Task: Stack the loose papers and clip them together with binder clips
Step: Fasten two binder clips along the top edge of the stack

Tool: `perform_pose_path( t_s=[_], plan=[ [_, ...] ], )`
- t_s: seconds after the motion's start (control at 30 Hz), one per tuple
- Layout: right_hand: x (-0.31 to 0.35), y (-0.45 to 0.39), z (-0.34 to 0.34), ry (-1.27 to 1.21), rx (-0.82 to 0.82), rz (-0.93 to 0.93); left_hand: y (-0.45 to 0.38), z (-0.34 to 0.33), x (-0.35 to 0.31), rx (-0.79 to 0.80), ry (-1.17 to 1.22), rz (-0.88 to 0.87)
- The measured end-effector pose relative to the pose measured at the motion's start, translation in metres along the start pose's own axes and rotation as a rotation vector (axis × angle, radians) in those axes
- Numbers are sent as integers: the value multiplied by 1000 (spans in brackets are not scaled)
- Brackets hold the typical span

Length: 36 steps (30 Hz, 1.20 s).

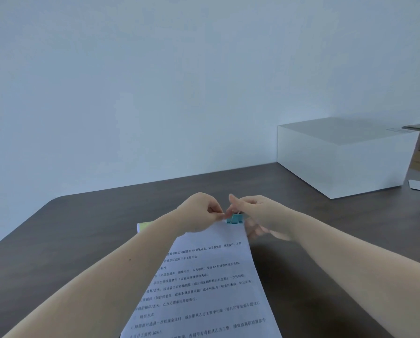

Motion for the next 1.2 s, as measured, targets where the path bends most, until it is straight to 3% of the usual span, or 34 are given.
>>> perform_pose_path(
  t_s=[0.2,0.4,0.73,1.03,1.2],
  plan=[
    [-6,-5,-2,10,-64,78,-2,0,-1,-8,-47,-13],
    [-20,-6,-7,39,44,4,-2,3,-2,-1,-14,2],
    [-20,-2,-8,14,10,-22,0,3,-3,-3,-17,10],
    [-34,27,-20,-187,58,-120,6,28,-6,-141,-30,46],
    [-36,35,-21,-209,-34,-100,10,31,-12,-205,18,40]
  ],
)
Point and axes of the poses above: each hand's wrist, its own y-axis away from the middle knuckle, its own z-axis out of the back of the hand, x = y × z, the point moved 4 cm from there along -y, towards the middle knuckle, and after that the axes turned 4 degrees about -z, right-handed, at the moved point
